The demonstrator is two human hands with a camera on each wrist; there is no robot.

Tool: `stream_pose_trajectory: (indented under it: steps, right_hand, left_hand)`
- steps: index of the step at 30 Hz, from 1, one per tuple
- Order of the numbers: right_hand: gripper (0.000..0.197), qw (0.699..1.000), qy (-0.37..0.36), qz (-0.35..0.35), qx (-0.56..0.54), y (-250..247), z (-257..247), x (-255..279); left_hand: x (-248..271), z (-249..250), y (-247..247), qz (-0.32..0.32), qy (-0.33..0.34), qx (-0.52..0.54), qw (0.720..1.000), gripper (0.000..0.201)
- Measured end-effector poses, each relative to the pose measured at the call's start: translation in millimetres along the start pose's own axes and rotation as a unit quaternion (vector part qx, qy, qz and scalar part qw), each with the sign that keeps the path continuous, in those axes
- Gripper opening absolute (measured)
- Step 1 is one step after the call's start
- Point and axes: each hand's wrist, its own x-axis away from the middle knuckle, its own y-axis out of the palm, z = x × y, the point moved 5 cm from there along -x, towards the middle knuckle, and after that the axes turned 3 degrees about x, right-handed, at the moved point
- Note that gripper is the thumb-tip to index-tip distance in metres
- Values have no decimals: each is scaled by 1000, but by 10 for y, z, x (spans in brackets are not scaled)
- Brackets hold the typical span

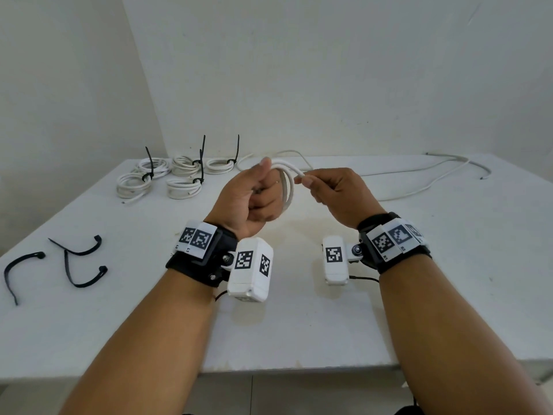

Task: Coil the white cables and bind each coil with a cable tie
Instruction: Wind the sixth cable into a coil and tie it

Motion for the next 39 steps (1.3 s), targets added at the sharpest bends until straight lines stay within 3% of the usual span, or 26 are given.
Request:
stream_pose_trajectory:
  steps: [3, 5, 8, 13, 17, 20, 23, 27, 30, 33, 36, 37, 39]
  right_hand:
    - [22, 997, 14, -72, 6, 114, -18, 12]
    - [24, 994, 16, -109, 9, 200, -51, 17]
    - [45, 987, 8, -155, 52, 344, -129, 20]
    - [27, 977, 17, -201, 77, 478, -149, 58]
    - [30, 976, 12, -198, 91, 474, -183, 80]
    - [27, 975, -9, -197, 101, 455, -271, 103]
    - [20, 976, -36, -185, 111, 423, -356, 124]
    - [8, 983, -57, -146, 94, 335, -389, 119]
    - [1, 988, -80, -115, 66, 261, -449, 136]
    - [5, 991, -96, -91, 35, 180, -493, 146]
    - [7, 992, -95, -70, 34, 122, -448, 132]
    - [8, 992, -96, -67, 37, 121, -437, 131]
    - [7, 993, -99, -47, 33, 104, -413, 121]
  left_hand:
    - [-10, 84, 10, -42, 29, 94, 994, 40]
    - [-28, 131, -1, -37, 58, 118, 991, 34]
    - [-52, 171, -74, 39, 115, 98, 988, 35]
    - [-46, 214, -214, 186, 169, 30, 967, 35]
    - [-11, 275, -299, 261, 191, -135, 937, 37]
    - [16, 279, -332, 299, 175, -302, 888, 37]
    - [13, 224, -291, 272, 141, -393, 867, 31]
    - [-12, 76, -259, 229, -3, -513, 828, 31]
    - [-21, 6, -213, 198, -71, -546, 811, 35]
    - [-17, 40, -149, 181, -63, -553, 811, 44]
    - [-10, -7, -98, 120, -79, -587, 796, 67]
    - [-7, -38, -95, 108, -89, -583, 801, 70]
    - [-15, -87, -97, 104, -105, -528, 836, 69]
